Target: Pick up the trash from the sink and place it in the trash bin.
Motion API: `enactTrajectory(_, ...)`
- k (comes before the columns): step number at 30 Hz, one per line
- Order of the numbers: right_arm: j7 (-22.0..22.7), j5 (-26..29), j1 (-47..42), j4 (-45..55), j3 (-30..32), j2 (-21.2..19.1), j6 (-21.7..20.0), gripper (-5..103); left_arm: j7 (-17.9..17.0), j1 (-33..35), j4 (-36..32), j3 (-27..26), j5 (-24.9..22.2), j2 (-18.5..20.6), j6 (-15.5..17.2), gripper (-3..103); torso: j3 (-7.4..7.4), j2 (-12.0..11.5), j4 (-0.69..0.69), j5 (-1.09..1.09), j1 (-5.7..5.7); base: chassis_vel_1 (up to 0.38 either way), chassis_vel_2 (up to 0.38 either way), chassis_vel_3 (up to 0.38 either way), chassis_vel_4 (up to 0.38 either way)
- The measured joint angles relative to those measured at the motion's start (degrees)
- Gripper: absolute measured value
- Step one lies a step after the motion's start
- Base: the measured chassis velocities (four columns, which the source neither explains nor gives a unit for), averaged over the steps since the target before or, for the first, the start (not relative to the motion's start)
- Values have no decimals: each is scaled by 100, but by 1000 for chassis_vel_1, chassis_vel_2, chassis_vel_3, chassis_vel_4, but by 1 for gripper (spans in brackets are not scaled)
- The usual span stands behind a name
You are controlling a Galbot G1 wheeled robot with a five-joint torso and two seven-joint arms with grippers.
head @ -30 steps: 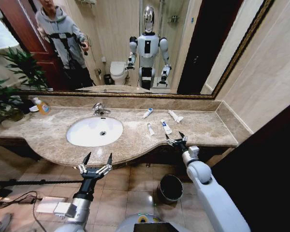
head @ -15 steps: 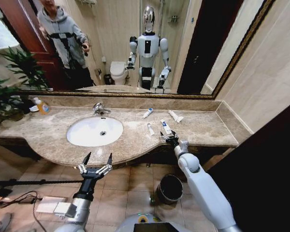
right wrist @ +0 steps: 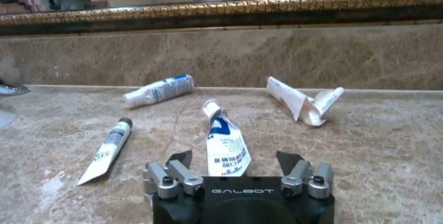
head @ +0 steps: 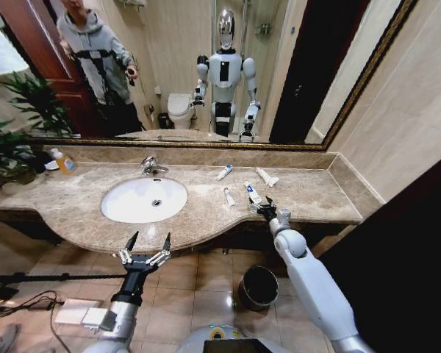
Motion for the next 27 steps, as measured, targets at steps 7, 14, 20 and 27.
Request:
enactTrajectory(7,-13,2,-20,-12,-6,35,-19,59,0,0,0,0,0,0,0,100,0,0,0,0,0,0,0,0,0)
enactTrajectory(14,0,2,-37,-7,-12,46,-24,31,0,0,0,0,0,0,0,100,0,0,0,0,0,0,0,0,0)
enactTrajectory(20,12,23,-42,20,-11,31,-28,10,0,0,0,0,0,0,0,100,0,0,0,0,0,0,0,0,0)
enactTrajectory(27,15,83,-77,82,26,21,-29,0,0,0,0,0,0,0,0,100,0,1,0,0,0,0,0,0,0)
